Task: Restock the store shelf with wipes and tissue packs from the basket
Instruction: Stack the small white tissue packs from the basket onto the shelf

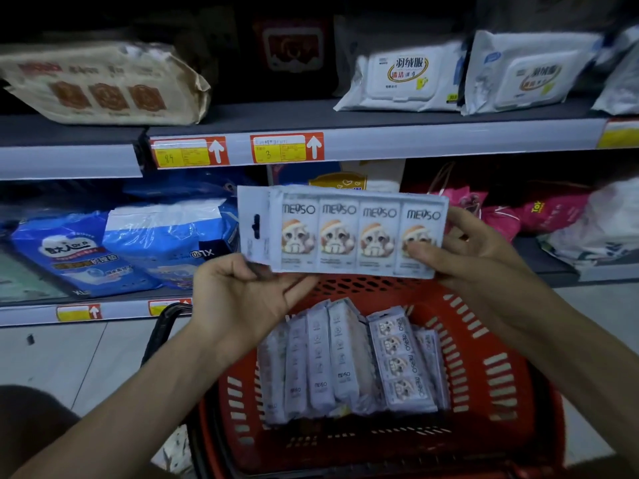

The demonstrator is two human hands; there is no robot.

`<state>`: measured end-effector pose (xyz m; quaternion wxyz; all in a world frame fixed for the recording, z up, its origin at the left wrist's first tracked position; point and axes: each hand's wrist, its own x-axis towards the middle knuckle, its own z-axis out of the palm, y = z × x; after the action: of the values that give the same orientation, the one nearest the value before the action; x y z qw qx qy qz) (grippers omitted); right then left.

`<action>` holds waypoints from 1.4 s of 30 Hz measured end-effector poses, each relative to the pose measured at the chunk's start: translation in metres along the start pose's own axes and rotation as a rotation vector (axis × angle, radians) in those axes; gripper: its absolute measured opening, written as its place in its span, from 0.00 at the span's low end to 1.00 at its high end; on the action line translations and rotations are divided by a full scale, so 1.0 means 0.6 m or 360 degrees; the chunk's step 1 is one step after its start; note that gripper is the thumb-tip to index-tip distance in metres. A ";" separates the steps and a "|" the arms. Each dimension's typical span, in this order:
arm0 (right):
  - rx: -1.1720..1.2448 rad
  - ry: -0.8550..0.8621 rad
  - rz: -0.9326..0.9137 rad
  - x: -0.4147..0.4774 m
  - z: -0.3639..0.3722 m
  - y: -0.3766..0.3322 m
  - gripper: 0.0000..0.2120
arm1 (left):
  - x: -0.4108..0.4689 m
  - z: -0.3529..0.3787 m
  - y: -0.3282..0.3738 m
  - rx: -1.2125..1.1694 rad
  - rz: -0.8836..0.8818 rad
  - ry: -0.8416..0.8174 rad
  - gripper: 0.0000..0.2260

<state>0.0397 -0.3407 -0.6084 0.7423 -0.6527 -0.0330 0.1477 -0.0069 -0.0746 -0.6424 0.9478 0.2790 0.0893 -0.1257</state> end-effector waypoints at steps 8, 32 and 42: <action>0.0184 -0.0148 -0.0058 0.016 -0.023 -0.012 0.36 | -0.009 0.020 0.009 0.0545 -0.0427 0.0128 0.25; 0.0074 -0.0023 0.0327 -0.014 0.064 0.024 0.26 | -0.020 0.030 -0.002 0.0583 -0.0281 0.0015 0.29; -0.0535 0.0181 -0.0149 -0.064 0.100 0.038 0.12 | -0.037 0.067 -0.014 0.1655 0.0726 0.0237 0.27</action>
<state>-0.0151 -0.2910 -0.6166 0.6294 -0.7727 -0.0455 0.0682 -0.0264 -0.0993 -0.6079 0.6802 0.7289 0.0197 0.0747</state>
